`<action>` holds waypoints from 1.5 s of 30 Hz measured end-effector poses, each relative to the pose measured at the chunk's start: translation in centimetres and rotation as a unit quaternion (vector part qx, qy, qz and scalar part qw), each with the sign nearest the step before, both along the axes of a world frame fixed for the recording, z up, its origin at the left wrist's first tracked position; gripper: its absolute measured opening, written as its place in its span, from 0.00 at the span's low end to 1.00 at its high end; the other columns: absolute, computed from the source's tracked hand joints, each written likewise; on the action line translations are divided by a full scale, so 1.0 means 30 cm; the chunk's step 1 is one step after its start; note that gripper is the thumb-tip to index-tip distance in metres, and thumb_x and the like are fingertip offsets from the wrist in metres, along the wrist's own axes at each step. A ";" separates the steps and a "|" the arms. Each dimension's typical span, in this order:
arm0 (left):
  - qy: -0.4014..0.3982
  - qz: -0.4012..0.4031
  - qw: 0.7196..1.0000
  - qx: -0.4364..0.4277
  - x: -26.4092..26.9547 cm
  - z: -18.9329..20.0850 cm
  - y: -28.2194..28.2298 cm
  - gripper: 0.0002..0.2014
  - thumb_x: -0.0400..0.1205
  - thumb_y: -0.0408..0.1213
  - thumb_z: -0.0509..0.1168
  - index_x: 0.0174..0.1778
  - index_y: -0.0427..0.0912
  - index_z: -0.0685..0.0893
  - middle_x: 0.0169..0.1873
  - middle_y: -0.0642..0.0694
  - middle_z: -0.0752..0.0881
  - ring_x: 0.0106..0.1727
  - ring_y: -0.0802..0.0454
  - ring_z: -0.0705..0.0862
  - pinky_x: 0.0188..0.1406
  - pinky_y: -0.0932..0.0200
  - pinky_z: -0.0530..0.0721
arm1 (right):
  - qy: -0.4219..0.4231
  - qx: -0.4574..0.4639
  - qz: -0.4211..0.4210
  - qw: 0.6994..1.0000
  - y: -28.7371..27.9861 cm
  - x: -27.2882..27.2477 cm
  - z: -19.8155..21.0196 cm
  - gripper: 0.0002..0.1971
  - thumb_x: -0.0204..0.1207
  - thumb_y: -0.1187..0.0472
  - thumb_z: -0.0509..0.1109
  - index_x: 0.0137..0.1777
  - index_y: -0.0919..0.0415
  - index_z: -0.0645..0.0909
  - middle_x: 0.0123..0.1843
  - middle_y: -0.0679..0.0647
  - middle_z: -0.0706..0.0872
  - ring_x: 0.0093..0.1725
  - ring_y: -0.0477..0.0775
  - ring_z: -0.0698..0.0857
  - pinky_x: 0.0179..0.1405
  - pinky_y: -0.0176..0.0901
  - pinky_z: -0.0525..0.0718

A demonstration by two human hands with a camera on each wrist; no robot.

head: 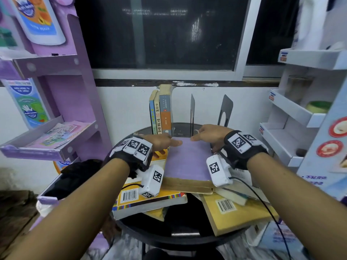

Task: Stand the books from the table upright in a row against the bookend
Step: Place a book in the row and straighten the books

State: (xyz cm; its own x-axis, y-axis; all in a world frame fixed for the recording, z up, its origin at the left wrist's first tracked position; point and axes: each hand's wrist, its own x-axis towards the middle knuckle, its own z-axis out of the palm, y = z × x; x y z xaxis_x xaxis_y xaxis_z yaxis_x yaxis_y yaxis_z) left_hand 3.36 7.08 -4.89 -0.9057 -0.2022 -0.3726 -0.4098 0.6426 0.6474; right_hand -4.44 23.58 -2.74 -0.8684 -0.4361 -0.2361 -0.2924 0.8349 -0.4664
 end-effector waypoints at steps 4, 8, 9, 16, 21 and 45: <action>0.001 0.014 0.999 0.033 0.010 -0.018 0.017 0.29 0.84 0.52 0.62 0.78 0.43 0.66 0.68 0.42 0.75 0.63 0.41 0.79 0.62 0.43 0.83 | -0.009 -0.011 -0.012 1.000 0.007 0.006 -0.023 0.28 0.77 0.47 0.71 0.69 0.65 0.73 0.58 0.58 0.77 0.56 0.62 0.82 0.53 0.53 0.81; 0.012 0.021 0.998 0.060 0.022 -0.024 0.023 0.15 0.84 0.46 0.64 0.63 0.46 0.73 0.49 0.48 0.80 0.50 0.47 0.81 0.49 0.47 0.85 | -0.041 -0.012 -0.024 0.999 0.009 0.005 -0.036 0.22 0.76 0.46 0.72 0.59 0.54 0.65 0.50 0.50 0.71 0.34 0.50 0.71 0.33 0.41 0.74; 0.012 0.025 0.997 0.065 0.025 -0.024 0.020 0.10 0.83 0.45 0.65 0.55 0.46 0.75 0.45 0.49 0.81 0.46 0.49 0.82 0.45 0.49 0.85 | -0.040 -0.011 -0.028 0.999 0.012 0.007 -0.035 0.22 0.76 0.46 0.72 0.57 0.55 0.63 0.44 0.47 0.70 0.32 0.48 0.69 0.31 0.40 0.72; -0.004 0.021 0.996 0.090 0.025 -0.056 -0.031 0.17 0.77 0.42 0.74 0.58 0.37 0.86 0.56 0.41 0.88 0.52 0.49 0.85 0.49 0.50 0.87 | -0.017 0.024 0.018 0.999 0.019 0.042 -0.019 0.26 0.75 0.48 0.73 0.65 0.69 0.78 0.61 0.62 0.84 0.48 0.59 0.84 0.49 0.48 0.83; -0.003 0.015 0.994 0.106 0.026 -0.067 -0.041 0.18 0.76 0.42 0.75 0.59 0.38 0.86 0.55 0.43 0.89 0.53 0.49 0.86 0.45 0.53 0.86 | -0.012 0.037 0.029 0.999 0.019 0.062 -0.007 0.32 0.73 0.52 0.77 0.73 0.68 0.73 0.69 0.61 0.80 0.63 0.62 0.82 0.64 0.58 0.82; 0.026 0.035 0.973 0.225 0.054 -0.122 -0.060 0.15 0.76 0.34 0.73 0.59 0.41 0.85 0.49 0.46 0.90 0.49 0.50 0.88 0.43 0.62 0.84 | -0.026 -0.021 0.033 0.999 0.025 0.046 -0.039 0.44 0.72 0.54 0.78 0.84 0.56 0.58 0.81 0.56 0.67 0.72 0.61 0.76 0.60 0.48 0.79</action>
State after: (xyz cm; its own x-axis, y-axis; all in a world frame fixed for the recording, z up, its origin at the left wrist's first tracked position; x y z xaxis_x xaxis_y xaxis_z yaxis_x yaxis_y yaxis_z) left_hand 4.99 5.29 -8.56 -0.9152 -0.0913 -0.3924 -0.4023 0.2616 0.8773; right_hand -3.07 24.34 -3.92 -0.8241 -0.5029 -0.2608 -0.3210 0.7939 -0.5164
